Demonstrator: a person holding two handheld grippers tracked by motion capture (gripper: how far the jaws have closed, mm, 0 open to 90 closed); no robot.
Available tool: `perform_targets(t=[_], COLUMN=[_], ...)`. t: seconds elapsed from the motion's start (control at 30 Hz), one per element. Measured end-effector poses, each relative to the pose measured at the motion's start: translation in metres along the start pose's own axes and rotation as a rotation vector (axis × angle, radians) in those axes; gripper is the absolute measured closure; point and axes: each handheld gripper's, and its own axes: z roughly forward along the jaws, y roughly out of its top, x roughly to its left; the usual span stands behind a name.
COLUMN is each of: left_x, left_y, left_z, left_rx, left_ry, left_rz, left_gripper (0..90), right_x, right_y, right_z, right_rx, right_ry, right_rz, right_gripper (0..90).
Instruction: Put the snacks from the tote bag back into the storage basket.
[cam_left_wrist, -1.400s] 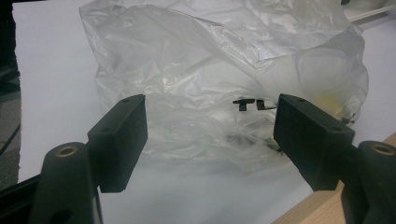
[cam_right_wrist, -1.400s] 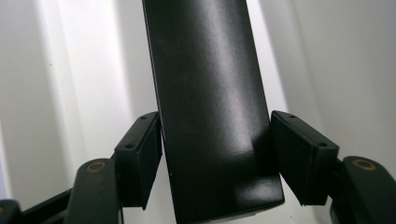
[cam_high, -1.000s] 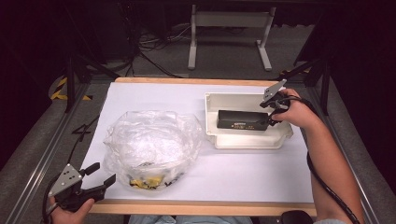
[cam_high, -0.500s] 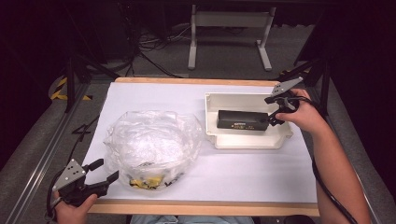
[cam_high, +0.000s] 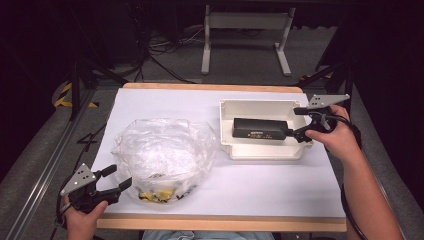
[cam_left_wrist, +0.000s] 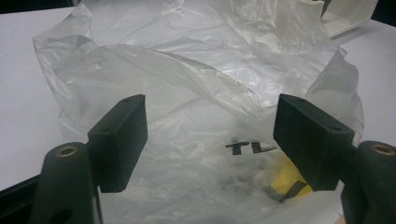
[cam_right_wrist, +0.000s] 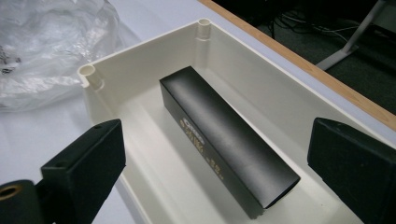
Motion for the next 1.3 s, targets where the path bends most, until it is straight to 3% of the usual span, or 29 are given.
perform_targets(t=[0.2, 0.37, 0.6, 0.77, 0.97, 1.17, 1.3], left_x=[0.002, 0.002, 0.003, 0.004, 0.004, 0.003, 0.004], left_y=[0.003, 0.004, 0.004, 0.003, 0.003, 0.002, 0.002], left_z=[0.004, 0.007, 0.009, 0.009, 0.009, 0.01, 0.01], left_rx=[-0.003, 0.003, 0.004, 0.004, 0.009, 0.014, 0.009], left_ry=[-0.011, -0.016, -0.022, -0.029, -0.033, -0.038, -0.05], left_rz=[0.003, 0.012, 0.012, 0.007, 0.008, 0.013, 0.014], left_gripper=[27.1, 27.1, 27.1, 27.1, 27.0, 27.0, 27.0], right_x=[0.024, 0.039, 0.059, 0.071, 0.079, 0.091, 0.097], right_y=[-0.01, -0.02, -0.043, -0.061, -0.086, -0.108, -0.127], right_z=[-0.016, -0.024, -0.032, -0.028, -0.017, -0.004, 0.004], right_rx=[-0.019, -0.032, -0.121, -0.144, -0.188, -0.205, -0.251], right_ry=[-0.029, -0.027, -0.03, -0.027, -0.044, -0.038, -0.071], right_rz=[0.025, 0.037, 0.044, 0.043, 0.083, 0.093, 0.153], right_gripper=[5.3, 5.6, 5.2, 5.1, 4.2, 4.2, 4.2])
